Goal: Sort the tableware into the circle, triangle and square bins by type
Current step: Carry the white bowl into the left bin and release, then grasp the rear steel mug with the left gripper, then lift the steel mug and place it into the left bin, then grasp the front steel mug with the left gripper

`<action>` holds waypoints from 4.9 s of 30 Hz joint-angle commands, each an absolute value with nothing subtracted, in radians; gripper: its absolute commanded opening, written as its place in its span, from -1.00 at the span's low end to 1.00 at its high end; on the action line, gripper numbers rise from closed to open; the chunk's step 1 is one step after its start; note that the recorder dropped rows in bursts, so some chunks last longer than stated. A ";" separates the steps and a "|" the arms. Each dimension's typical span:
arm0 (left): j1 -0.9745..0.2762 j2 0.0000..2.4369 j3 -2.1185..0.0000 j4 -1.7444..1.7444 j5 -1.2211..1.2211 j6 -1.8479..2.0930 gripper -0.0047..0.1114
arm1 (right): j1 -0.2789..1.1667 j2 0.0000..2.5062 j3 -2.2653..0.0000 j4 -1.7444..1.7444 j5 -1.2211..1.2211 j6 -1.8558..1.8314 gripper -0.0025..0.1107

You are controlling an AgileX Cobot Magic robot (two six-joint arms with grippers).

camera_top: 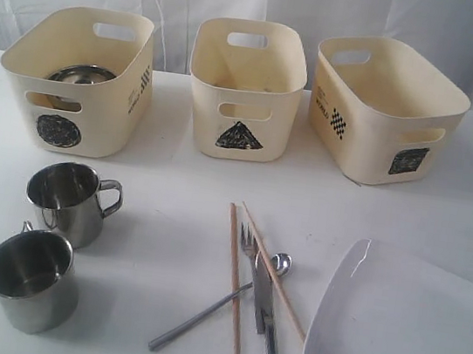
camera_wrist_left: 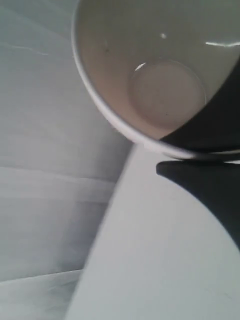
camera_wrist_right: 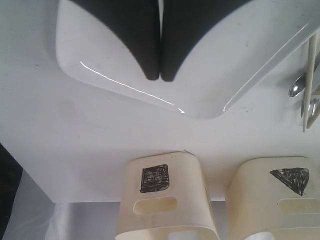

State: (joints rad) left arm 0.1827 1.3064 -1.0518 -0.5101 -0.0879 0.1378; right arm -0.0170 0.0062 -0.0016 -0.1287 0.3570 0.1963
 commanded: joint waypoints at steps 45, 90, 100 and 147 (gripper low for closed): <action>-0.075 1.550 -1.341 -0.014 0.972 0.000 0.16 | -0.023 0.000 0.000 -0.128 0.351 0.198 -0.96; -0.070 1.319 -1.193 -0.366 -0.016 0.598 -0.92 | -0.023 0.000 0.000 -0.128 0.351 0.198 -0.96; -0.070 1.682 -1.244 -0.101 -0.547 0.230 -0.92 | -0.023 0.000 0.000 -0.128 0.351 0.198 -0.96; -0.070 1.636 -1.097 -0.326 1.075 0.363 0.03 | -0.023 0.000 0.000 -0.128 0.351 0.198 -0.96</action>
State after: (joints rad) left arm -0.0716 1.6307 -1.1741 -0.3126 1.1128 0.3556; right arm -0.0170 0.0062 -0.0016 -0.1287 0.3570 0.1983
